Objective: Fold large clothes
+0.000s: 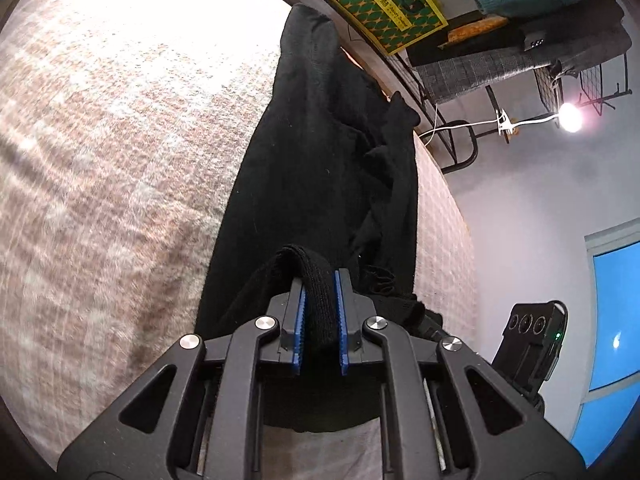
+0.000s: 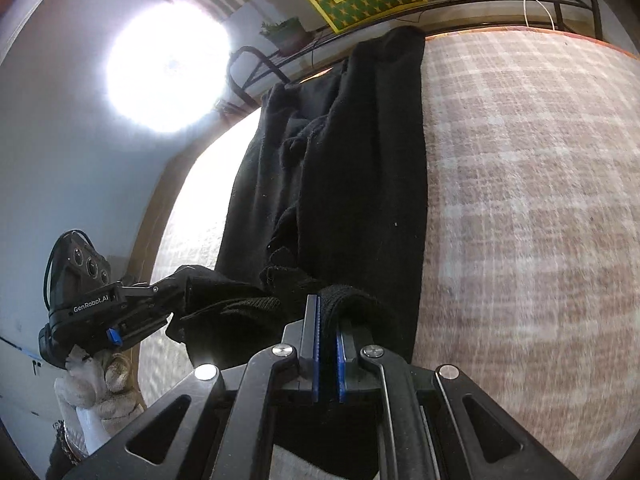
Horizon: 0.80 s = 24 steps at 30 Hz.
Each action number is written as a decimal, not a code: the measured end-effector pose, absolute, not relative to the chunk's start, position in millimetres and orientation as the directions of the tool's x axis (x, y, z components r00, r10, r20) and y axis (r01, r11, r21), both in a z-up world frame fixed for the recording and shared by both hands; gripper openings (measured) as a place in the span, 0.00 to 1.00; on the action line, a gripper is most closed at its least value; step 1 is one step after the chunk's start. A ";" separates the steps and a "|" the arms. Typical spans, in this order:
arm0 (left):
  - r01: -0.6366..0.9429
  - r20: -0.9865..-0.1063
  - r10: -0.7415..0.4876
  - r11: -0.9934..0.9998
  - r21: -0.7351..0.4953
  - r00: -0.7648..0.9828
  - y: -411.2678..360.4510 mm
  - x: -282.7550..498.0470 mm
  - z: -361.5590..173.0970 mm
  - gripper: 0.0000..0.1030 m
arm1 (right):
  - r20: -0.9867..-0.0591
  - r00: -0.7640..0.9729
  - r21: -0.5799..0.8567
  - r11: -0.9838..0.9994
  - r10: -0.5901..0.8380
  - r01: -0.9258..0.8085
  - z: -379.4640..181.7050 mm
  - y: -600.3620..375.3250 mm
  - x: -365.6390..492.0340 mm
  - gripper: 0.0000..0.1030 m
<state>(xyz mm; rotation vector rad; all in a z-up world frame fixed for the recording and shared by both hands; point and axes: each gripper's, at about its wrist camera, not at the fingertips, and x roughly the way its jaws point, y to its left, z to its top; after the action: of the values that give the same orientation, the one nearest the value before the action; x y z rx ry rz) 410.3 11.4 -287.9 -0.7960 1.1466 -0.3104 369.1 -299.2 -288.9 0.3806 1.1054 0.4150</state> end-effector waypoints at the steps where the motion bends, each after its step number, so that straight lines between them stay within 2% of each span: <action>1: -0.168 -0.680 -0.611 0.681 -0.713 0.406 15.3 412.1 -287.7 0.17 | -0.771 0.386 0.496 0.858 0.507 -0.136 -288.3 -298.9 371.1 0.06; 2: -0.169 -0.671 -0.614 0.673 -0.721 0.416 19.8 413.6 -286.3 0.26 | -0.766 0.389 0.502 0.854 0.513 -0.137 -286.5 -300.2 372.6 0.07; 3: -0.168 -0.662 -0.609 0.668 -0.725 0.437 26.0 413.9 -282.5 0.32 | -0.761 0.391 0.509 0.850 0.518 -0.135 -284.1 -302.6 372.0 0.12; 4: -0.162 -0.647 -0.599 0.662 -0.732 0.472 35.0 414.0 -276.1 0.43 | -0.754 0.393 0.522 0.843 0.527 -0.130 -283.5 -305.7 372.9 0.25; 5: -0.155 -0.631 -0.598 0.654 -0.741 0.493 42.9 413.5 -270.7 0.49 | -0.733 0.406 0.548 0.827 0.546 -0.123 -280.7 -311.9 372.2 0.33; 7: -0.133 -0.610 -0.601 0.647 -0.751 0.516 56.9 412.1 -261.3 0.49 | -0.693 0.444 0.580 0.805 0.567 -0.123 -274.5 -323.4 368.1 0.35; 10: -0.056 -0.630 -0.580 0.711 -0.701 0.516 63.4 401.8 -253.9 0.49 | -0.650 0.465 0.615 0.776 0.601 -0.144 -268.6 -337.9 353.9 0.35; 12: -0.010 -0.663 -0.576 0.751 -0.660 0.478 58.1 393.2 -260.8 0.49 | -0.654 0.458 0.603 0.781 0.602 -0.166 -268.2 -341.3 340.4 0.35; 16: 0.030 -0.680 -0.614 0.750 -0.660 0.401 42.1 385.6 -284.2 0.49 | -0.666 0.424 0.597 0.779 0.614 -0.190 -280.6 -341.8 319.9 0.35; 24: 0.104 -0.701 -0.626 0.767 -0.633 0.343 5.7 391.4 -297.8 0.47 | -0.672 0.410 0.595 0.779 0.616 -0.196 -294.4 -325.8 340.0 0.31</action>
<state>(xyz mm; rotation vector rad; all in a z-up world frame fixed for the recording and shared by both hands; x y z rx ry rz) 391.4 5.7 -297.8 -0.5379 1.1310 -0.5051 340.0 -325.8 -294.4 0.4662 1.0298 0.5347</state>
